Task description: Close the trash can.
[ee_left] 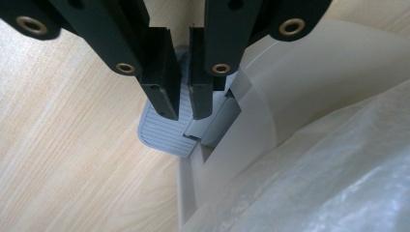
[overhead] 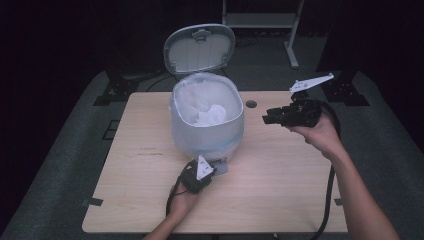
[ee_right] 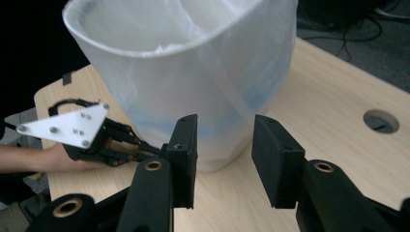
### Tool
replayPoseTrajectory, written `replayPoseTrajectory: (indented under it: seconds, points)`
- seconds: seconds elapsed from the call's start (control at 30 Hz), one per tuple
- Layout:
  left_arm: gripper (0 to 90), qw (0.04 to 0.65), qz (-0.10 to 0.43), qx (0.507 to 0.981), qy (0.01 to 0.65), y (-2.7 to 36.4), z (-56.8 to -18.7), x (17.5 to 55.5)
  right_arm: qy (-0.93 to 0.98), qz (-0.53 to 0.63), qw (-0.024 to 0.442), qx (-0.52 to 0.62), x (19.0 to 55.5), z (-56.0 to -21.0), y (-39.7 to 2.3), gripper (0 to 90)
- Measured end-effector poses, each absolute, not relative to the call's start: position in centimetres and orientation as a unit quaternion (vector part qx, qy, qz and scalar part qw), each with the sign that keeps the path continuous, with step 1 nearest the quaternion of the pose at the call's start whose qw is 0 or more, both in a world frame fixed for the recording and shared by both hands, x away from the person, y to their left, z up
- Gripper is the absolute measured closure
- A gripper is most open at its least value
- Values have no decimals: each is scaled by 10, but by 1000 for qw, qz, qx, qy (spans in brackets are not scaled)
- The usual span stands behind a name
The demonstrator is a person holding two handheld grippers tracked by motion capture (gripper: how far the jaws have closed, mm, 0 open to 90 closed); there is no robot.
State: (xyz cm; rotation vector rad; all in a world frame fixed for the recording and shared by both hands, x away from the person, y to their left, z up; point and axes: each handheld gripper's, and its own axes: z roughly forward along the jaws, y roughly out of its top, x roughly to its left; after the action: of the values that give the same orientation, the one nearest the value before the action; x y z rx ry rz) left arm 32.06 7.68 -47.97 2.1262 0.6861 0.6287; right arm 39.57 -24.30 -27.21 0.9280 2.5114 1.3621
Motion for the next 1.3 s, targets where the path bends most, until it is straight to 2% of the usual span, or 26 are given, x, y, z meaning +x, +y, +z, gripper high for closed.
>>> replayPoseTrajectory:
  seconds: [0.2,0.53,0.73,1.0,1.3]
  points:
    - [781,422,255,830,259,77,-472,310,830,452,62,322,393,-295,-255,599]
    - [714,447,226,832,238,80,-451,301,821,453,62,343,385,-323,-270,591]
    - [686,450,216,833,238,91,-444,300,817,453,62,351,381,-333,-279,585]
    - [598,455,208,832,241,104,-443,297,813,454,70,358,375,-345,-289,558]
    - [554,455,203,831,247,116,-440,297,815,451,71,357,368,-356,-294,550]
